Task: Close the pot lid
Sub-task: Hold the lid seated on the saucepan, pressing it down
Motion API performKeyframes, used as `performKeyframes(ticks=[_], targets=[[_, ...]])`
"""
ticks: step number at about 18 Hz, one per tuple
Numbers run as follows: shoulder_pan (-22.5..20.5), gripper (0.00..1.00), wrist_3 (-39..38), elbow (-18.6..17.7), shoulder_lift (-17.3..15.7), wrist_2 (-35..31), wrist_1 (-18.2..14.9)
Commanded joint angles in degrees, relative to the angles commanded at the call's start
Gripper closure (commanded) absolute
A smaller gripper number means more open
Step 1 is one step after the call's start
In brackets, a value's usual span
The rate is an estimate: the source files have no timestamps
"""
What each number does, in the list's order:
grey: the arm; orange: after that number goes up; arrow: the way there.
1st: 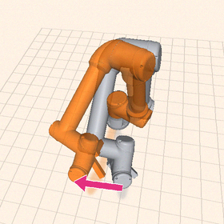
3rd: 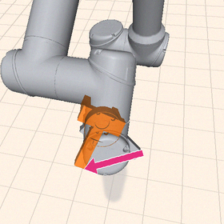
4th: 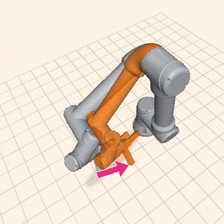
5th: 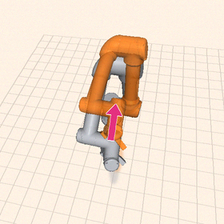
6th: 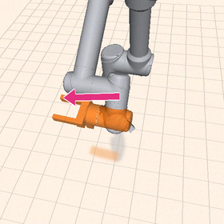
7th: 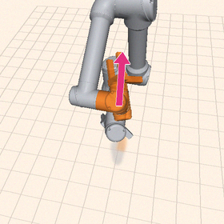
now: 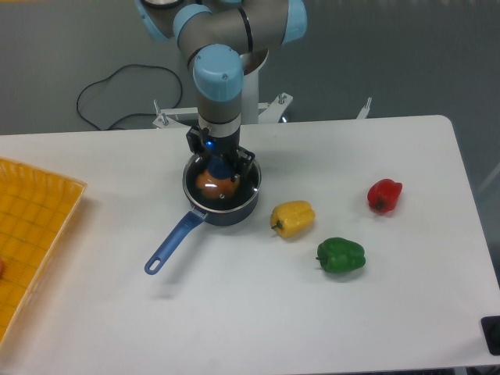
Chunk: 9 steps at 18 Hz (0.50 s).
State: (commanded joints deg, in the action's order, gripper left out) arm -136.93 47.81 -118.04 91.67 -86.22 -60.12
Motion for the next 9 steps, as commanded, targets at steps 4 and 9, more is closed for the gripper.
performKeyframes(ticks=[4, 9], targets=[[0.0, 0.29, 0.0, 0.0, 0.0, 0.0, 0.0], [0.0, 0.2, -0.26, 0.09, 0.35, 0.0, 0.0]])
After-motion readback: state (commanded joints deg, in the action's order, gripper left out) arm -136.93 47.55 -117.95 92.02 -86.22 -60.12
